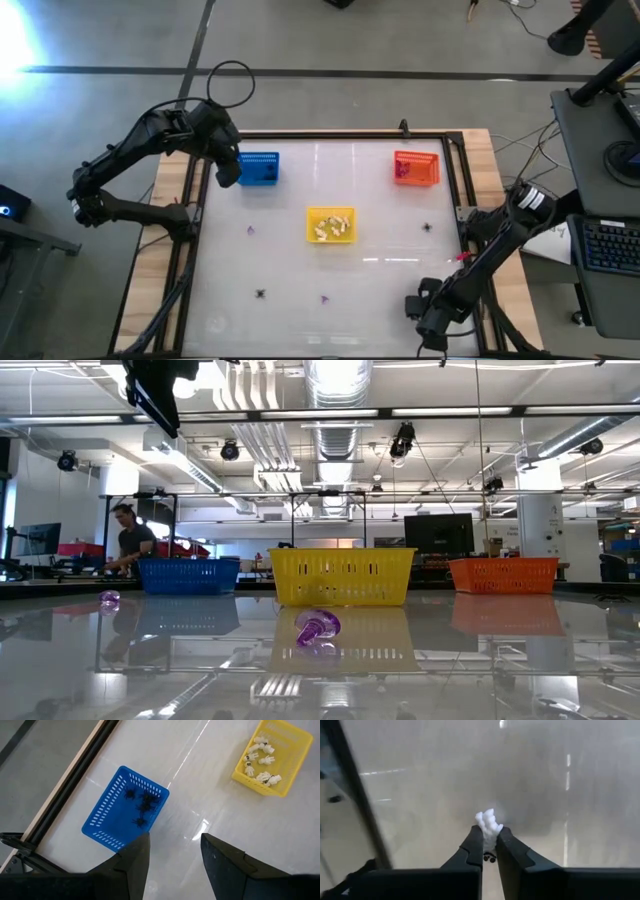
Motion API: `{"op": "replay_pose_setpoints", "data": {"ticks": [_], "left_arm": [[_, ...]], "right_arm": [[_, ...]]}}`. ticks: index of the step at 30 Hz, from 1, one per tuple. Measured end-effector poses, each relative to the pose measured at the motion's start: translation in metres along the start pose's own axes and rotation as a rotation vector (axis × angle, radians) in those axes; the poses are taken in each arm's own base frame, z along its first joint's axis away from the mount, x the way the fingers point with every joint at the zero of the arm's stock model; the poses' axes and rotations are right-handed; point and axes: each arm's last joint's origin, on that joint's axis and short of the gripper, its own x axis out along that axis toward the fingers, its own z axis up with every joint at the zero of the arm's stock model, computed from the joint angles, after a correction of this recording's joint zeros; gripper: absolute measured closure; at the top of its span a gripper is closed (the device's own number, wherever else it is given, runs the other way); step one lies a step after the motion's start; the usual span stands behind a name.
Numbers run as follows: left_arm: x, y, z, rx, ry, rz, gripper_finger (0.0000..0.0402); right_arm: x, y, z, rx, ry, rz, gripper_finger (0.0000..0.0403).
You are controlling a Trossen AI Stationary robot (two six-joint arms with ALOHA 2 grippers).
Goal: Sort Halloween decoration
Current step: Put the white skeleton toy into the yellow bin
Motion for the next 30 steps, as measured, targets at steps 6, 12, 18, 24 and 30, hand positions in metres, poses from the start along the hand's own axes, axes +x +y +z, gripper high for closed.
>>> {"op": "replay_pose_setpoints", "data": {"ticks": [6,12,18,24,30], "left_arm": [[0.0,0.0,0.0,0.0,0.003,-0.002,0.0242],[0.0,0.0,0.0,0.0,0.003,-0.003,0.0242],[0.0,0.0,0.0,-0.007,0.003,-0.003,0.0242],[0.0,0.0,0.0,-0.005,0.003,-0.003,0.0242],[0.0,-0.001,0.003,0.001,-0.026,-0.003,0.0242]], "right_arm": [[-0.028,0.001,0.005,0.111,-0.075,0.08,0.0387],[-0.051,-0.012,0.026,0.238,-0.236,0.09,0.0388],[-0.063,-0.037,0.06,0.31,-0.306,0.077,0.0393],[-0.08,-0.059,0.091,0.313,-0.377,0.07,0.0393],[-0.112,-0.083,0.128,0.322,-0.495,0.073,0.0392]]}}
